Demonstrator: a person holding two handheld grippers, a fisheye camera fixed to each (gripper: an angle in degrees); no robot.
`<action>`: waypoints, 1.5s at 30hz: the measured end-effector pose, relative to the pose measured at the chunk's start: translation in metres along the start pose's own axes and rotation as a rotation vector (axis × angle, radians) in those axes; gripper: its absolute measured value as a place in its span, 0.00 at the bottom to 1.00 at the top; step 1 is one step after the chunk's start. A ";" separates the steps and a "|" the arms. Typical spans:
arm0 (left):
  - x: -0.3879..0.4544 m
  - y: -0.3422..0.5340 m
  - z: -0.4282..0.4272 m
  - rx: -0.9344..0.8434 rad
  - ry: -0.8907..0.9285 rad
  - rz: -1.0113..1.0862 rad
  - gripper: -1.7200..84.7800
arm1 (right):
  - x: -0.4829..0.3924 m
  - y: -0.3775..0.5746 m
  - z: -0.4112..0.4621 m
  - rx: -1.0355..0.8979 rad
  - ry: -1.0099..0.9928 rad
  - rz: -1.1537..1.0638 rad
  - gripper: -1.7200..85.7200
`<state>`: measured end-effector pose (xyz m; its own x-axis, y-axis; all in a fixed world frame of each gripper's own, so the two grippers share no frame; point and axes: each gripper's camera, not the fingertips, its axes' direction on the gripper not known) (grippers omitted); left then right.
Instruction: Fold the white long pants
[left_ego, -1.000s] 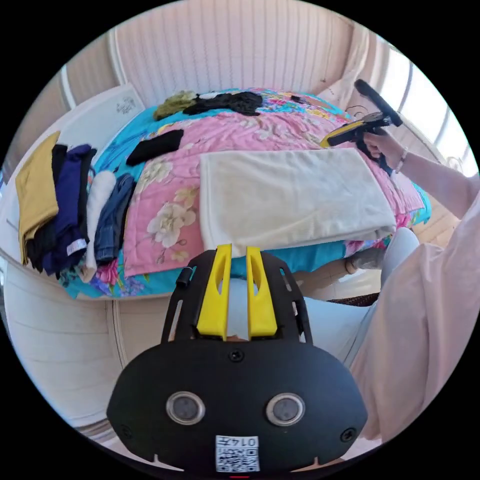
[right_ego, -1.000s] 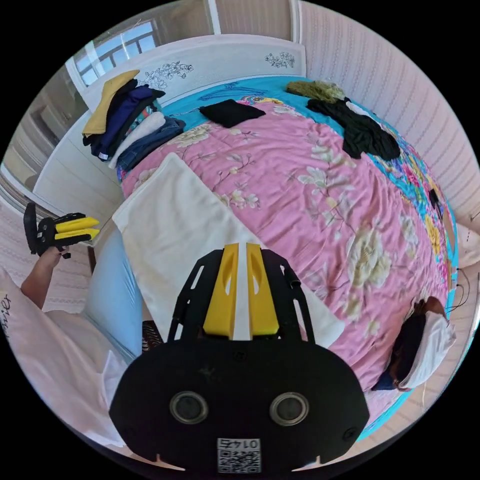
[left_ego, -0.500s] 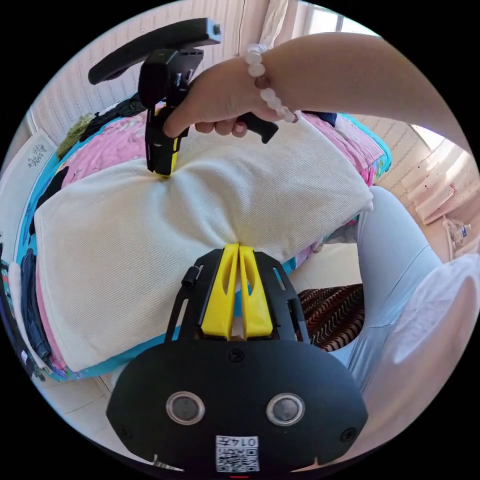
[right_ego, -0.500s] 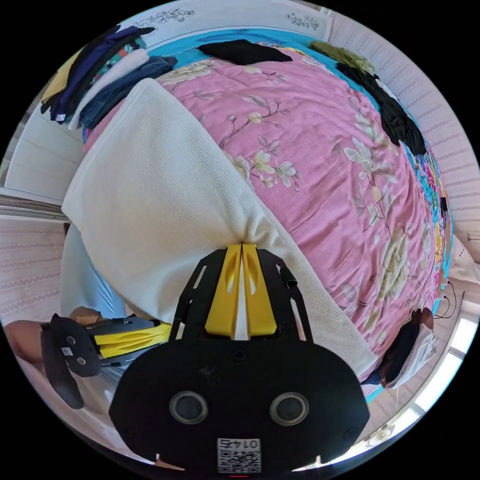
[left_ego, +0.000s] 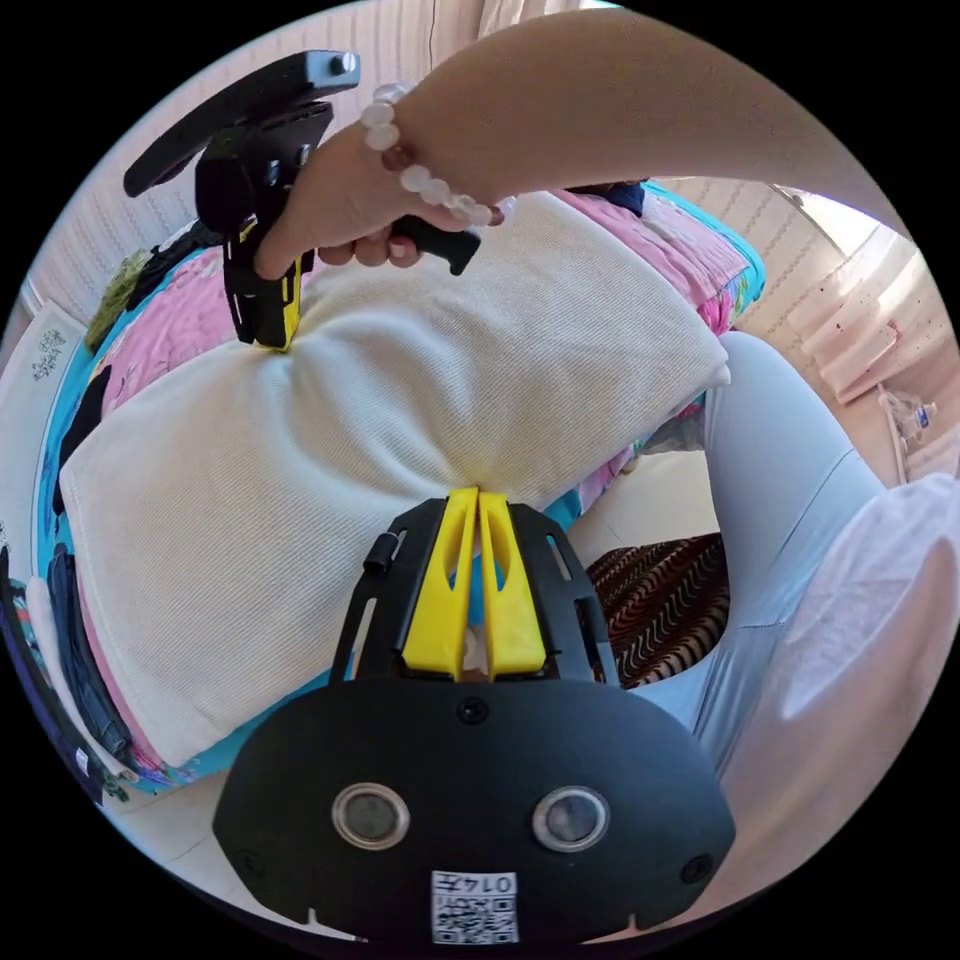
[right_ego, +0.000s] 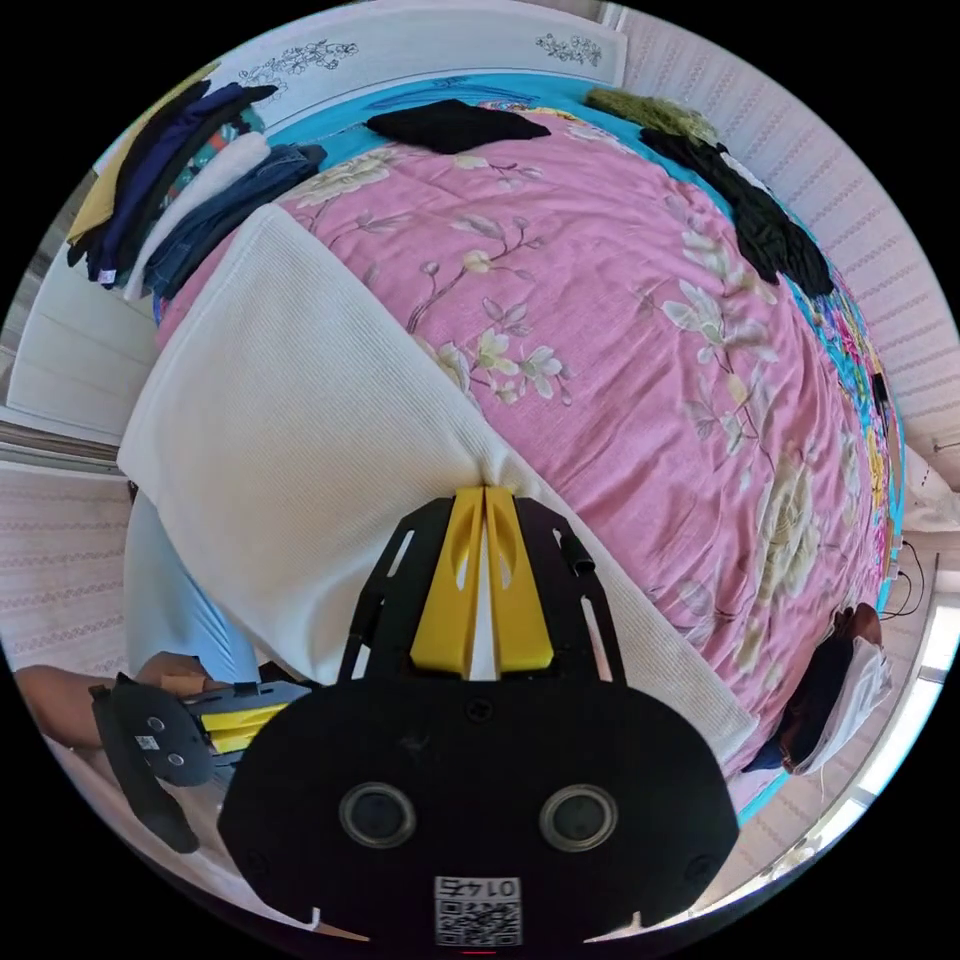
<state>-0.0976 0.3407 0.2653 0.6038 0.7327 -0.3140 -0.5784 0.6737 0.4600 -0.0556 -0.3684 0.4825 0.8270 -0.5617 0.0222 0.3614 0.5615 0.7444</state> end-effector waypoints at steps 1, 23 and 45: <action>-0.003 0.000 -0.002 0.002 0.020 -0.010 0.01 | 0.006 0.007 -0.010 0.033 -0.031 0.020 0.02; -0.035 -0.261 0.021 0.159 0.159 0.036 0.19 | 0.129 0.386 -0.253 0.267 -0.383 0.614 0.17; -0.012 -0.406 0.083 -0.045 0.253 -0.015 0.07 | 0.158 0.457 -0.430 0.468 -0.487 0.540 0.09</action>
<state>0.1754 0.0501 0.1516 0.4591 0.7193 -0.5214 -0.5976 0.6843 0.4178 0.4256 0.0604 0.5388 0.5187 -0.5481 0.6561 -0.3310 0.5788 0.7452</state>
